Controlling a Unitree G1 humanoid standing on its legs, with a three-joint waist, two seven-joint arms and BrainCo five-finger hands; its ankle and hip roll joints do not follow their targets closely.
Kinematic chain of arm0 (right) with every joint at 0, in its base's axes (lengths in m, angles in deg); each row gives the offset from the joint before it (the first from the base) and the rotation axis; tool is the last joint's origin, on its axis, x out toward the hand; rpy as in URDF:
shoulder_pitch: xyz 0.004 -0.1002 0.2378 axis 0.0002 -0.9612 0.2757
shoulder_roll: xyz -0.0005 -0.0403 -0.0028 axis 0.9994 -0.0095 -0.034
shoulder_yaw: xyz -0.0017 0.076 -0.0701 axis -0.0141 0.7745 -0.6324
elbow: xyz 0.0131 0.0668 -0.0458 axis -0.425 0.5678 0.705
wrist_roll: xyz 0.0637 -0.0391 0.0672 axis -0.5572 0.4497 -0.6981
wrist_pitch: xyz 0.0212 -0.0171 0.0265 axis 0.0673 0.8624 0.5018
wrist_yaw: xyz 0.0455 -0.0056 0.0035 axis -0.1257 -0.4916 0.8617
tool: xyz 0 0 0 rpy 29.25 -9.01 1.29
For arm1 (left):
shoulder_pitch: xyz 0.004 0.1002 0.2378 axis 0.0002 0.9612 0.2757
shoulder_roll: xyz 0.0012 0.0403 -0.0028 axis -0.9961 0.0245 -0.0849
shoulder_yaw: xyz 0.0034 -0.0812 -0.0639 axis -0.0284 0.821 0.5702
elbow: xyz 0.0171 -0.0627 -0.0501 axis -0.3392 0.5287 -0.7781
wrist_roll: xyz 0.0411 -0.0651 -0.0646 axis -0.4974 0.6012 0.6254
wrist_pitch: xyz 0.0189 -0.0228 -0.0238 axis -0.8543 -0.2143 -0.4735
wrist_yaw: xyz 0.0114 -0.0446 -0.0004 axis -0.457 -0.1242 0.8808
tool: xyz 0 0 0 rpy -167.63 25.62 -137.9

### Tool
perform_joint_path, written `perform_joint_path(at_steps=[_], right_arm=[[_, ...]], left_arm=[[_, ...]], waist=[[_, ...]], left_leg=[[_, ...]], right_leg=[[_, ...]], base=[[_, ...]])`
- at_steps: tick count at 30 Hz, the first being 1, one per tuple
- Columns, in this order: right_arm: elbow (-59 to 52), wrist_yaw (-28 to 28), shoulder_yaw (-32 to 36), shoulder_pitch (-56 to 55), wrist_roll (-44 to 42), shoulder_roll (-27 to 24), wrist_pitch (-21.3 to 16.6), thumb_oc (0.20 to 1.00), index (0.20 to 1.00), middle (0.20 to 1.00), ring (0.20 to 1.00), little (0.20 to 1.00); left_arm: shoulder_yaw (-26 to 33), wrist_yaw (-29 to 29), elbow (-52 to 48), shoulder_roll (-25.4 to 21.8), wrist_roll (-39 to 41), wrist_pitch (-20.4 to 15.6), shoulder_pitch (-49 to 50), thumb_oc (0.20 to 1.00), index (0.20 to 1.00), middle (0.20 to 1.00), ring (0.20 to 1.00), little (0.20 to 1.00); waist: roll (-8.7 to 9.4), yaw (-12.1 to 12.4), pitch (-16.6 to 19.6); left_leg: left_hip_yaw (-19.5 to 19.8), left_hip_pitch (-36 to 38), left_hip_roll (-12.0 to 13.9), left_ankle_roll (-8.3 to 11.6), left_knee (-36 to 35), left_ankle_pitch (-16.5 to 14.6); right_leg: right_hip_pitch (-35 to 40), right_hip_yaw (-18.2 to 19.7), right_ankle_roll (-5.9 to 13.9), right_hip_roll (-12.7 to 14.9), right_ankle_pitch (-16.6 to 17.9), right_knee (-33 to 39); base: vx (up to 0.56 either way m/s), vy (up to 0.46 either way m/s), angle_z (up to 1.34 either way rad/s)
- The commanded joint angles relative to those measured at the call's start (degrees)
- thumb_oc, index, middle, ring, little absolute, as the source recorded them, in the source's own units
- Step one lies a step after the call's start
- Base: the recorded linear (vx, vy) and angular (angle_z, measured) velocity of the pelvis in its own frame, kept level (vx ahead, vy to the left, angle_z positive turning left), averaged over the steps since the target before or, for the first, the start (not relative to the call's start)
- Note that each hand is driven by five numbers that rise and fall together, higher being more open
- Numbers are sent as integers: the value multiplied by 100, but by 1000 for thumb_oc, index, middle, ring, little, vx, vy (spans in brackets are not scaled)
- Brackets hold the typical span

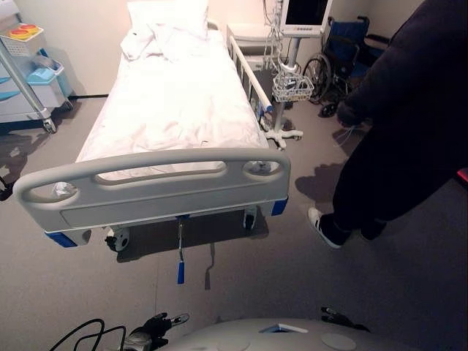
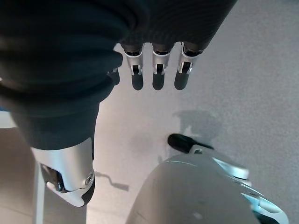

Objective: Raise the hospital bed

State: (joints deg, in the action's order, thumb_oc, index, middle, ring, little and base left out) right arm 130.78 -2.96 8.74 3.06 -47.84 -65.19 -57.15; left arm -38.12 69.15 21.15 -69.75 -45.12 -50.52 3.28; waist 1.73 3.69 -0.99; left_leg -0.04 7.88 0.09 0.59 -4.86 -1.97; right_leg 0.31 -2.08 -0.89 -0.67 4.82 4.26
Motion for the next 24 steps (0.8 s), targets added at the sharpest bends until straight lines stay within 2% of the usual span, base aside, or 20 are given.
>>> perform_joint_path(at_steps=[1,5,24], right_arm=[[148,-93,-236,626,-69,-226,3,1000,1000,1000,1000,1000],[107,-131,-241,685,-95,-231,-2,1000,1000,1000,1000,1000],[346,-5,-134,401,127,-170,55,1000,1000,1000,1000,1000]], left_arm=[[-49,-156,231,149,-248,-86,-637,1000,1000,1000,1000,1000],[-76,-220,182,147,-182,-78,-721,1000,1000,1000,1000,1000],[26,35,383,194,-324,-26,-366,1000,1000,1000,1000,1000]], waist=[[-56,-106,-233],[-45,-108,-259],[-30,-55,206]], left_leg=[[-33,-309,-302,-94,-14,223],[-14,-412,-305,-97,-14,267],[-61,30,-339,-81,-14,43]], right_leg=[[5,-92,474,17,-270,-523],[-70,-120,477,17,-247,-508],[455,-95,508,53,-280,-274]], base=[[-89,6,-1],[6,2,0],[29,6,0]])
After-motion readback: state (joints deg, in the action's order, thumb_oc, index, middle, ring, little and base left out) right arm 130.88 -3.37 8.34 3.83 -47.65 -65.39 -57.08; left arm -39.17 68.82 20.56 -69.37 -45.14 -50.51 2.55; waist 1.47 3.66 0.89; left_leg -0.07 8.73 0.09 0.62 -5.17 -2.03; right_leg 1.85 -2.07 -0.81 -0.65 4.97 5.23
